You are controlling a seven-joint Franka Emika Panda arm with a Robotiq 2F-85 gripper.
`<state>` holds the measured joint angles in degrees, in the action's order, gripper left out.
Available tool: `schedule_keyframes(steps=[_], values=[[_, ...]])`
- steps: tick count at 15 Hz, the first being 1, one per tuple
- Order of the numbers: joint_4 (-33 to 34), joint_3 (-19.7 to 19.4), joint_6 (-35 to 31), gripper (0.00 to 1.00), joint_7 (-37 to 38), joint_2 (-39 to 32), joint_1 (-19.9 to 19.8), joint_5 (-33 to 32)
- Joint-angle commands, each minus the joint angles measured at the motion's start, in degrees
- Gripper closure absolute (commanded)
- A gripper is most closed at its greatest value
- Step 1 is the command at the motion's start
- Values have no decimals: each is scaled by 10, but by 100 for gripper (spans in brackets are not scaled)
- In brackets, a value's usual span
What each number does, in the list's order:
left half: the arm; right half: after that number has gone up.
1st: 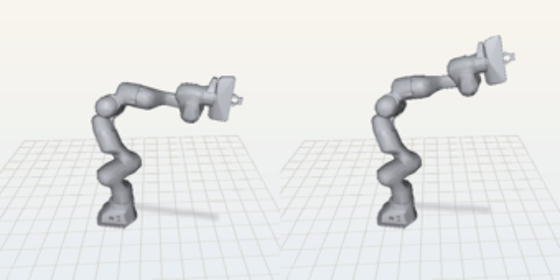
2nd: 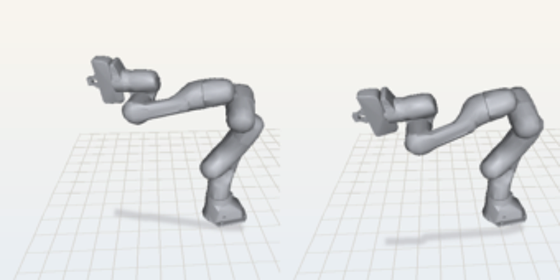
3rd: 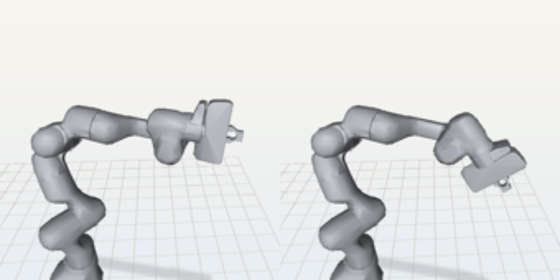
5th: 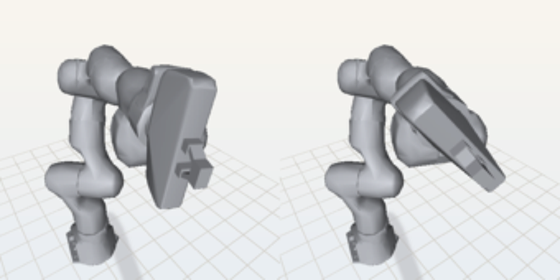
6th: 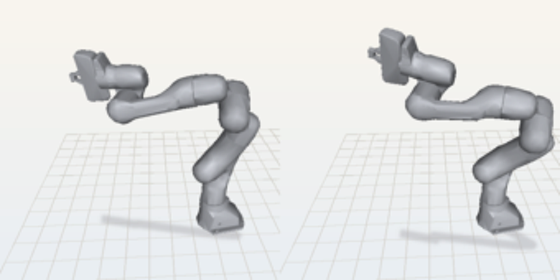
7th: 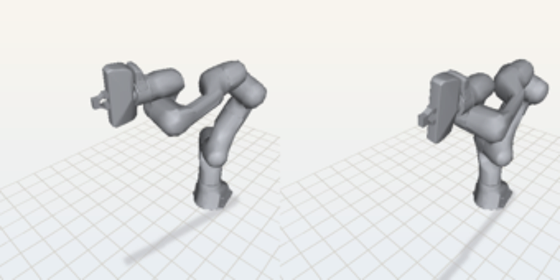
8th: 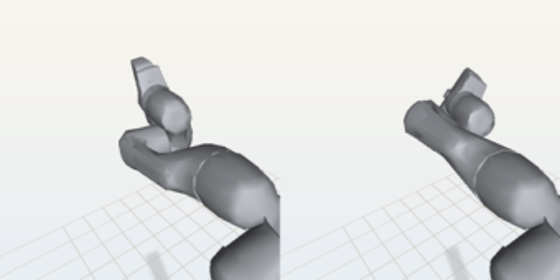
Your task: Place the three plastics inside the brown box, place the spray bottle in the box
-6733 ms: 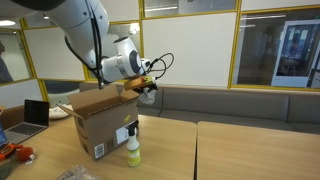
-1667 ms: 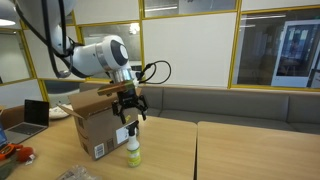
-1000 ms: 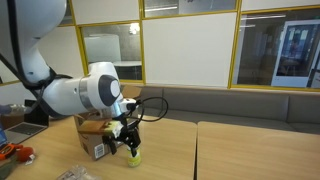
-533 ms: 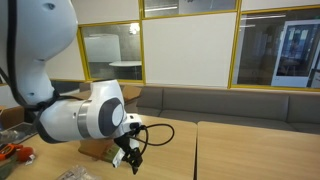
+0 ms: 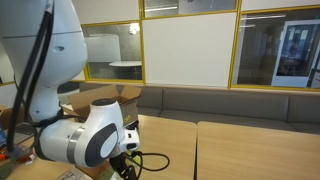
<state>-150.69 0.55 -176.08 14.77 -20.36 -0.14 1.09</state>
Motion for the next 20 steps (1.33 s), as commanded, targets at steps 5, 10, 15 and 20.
schedule_keyframes(steps=[5, 10, 15, 20], values=[[-2, 85, -66, 0, -37, -75, -52, 63], [0, 110, -76, 0, -44, -116, -86, 59], [11, 142, -91, 0, -54, -164, -128, 52], [21, 157, -97, 0, -64, -197, -157, 44]])
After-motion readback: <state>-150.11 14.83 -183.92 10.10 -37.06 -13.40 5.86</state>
